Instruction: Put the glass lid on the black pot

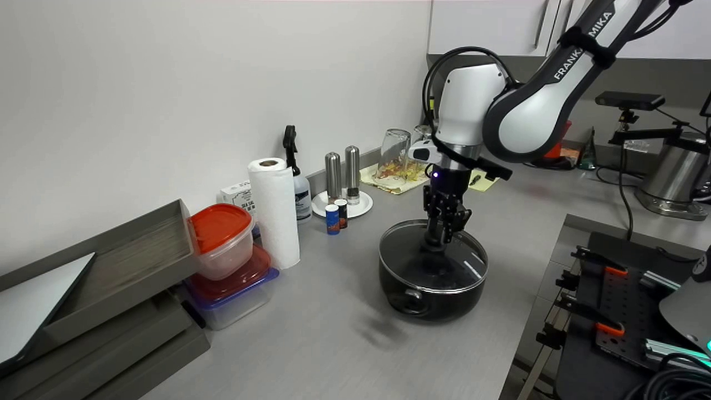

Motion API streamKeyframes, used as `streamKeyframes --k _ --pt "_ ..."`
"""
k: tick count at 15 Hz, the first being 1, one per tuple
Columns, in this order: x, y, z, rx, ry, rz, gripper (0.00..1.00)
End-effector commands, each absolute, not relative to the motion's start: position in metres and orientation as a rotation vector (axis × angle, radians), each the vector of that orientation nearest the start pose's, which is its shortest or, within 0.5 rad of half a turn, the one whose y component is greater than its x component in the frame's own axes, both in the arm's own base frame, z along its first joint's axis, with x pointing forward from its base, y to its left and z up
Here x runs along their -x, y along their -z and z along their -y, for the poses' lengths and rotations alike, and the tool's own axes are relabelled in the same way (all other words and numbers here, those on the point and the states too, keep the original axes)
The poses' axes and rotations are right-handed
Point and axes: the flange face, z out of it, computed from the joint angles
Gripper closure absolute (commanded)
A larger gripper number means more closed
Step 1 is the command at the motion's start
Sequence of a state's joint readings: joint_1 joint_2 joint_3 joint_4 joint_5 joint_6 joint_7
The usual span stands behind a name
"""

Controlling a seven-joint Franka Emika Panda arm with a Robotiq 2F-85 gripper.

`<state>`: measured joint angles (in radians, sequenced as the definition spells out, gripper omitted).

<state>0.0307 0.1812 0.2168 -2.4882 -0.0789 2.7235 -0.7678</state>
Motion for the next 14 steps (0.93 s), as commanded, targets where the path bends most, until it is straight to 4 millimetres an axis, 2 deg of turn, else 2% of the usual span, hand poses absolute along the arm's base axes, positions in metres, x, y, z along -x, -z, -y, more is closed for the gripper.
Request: streamKeyframes --k 1,14 --pt "-0.467 -0.237 -0.127 2.710 0.080 1.605 0.75" --pt "-0.470 -0.226 -0.132 2.675 0.037 1.608 0.75"
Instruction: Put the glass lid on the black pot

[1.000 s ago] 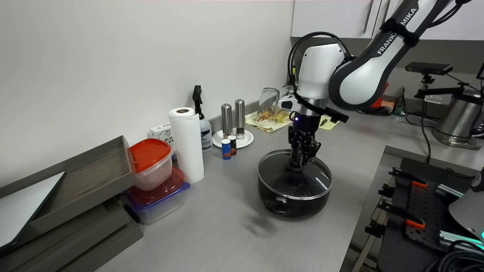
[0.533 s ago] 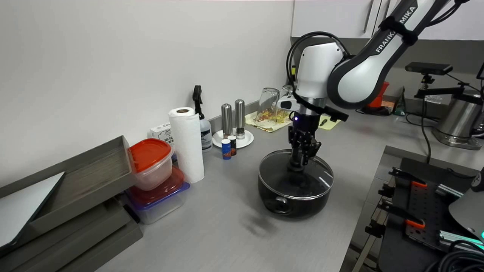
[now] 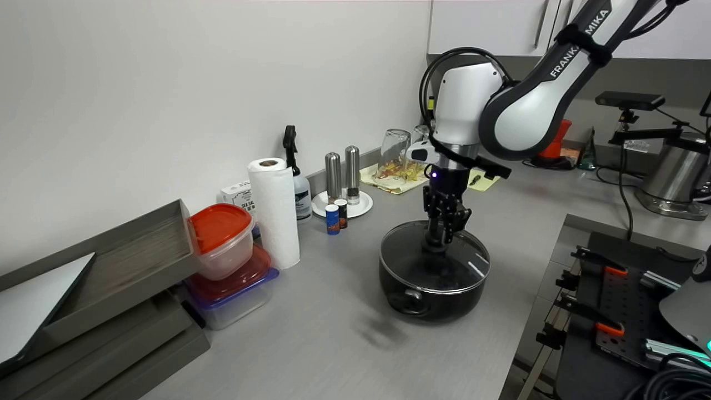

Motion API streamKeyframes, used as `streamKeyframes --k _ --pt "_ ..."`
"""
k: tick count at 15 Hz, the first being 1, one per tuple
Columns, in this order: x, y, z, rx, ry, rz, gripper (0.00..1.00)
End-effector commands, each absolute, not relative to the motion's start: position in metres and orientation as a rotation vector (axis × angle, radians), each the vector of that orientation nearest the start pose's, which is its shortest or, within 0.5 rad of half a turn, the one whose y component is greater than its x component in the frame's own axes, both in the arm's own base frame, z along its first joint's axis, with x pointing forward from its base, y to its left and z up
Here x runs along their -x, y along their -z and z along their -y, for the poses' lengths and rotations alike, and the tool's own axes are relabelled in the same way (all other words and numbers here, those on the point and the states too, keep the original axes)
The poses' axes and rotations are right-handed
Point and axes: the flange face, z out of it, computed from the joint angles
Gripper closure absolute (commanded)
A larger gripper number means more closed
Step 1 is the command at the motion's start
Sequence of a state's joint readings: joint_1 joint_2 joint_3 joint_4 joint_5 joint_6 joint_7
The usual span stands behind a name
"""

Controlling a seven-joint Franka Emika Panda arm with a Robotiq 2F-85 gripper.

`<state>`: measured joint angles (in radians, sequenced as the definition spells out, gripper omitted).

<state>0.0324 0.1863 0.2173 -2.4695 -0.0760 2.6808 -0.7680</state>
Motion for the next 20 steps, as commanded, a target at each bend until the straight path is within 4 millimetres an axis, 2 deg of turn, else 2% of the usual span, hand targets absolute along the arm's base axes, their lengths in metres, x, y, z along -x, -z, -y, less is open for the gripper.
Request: streamKeyframes --k 1,2,4,5,9,16,17,20 --pt "-0.4704 -0.2258 -0.1321 2.677 0.037 1.608 0.75" --pt "-0.4703 -0.2251 -0.1323 2.676 0.034 1.607 0.75" --pt "-0.4696 -0.2238 -0.1332 2.674 0.031 1.608 0.24" --pt "-0.4694 -0.2236 -0.1335 2.674 0.032 1.608 0.23" --pt "-0.4694 -0.2254 -0.1349 2.673 0.041 1.613 0.01" --pt "-0.4686 -0.2324 -0.1386 2.689 0.061 1.614 0.00" --pt "-0.4689 -0.2249 -0.1344 2.681 0.055 1.627 0.00" --pt "-0.4689 -0.2245 -0.1338 2.682 0.054 1.626 0.00"
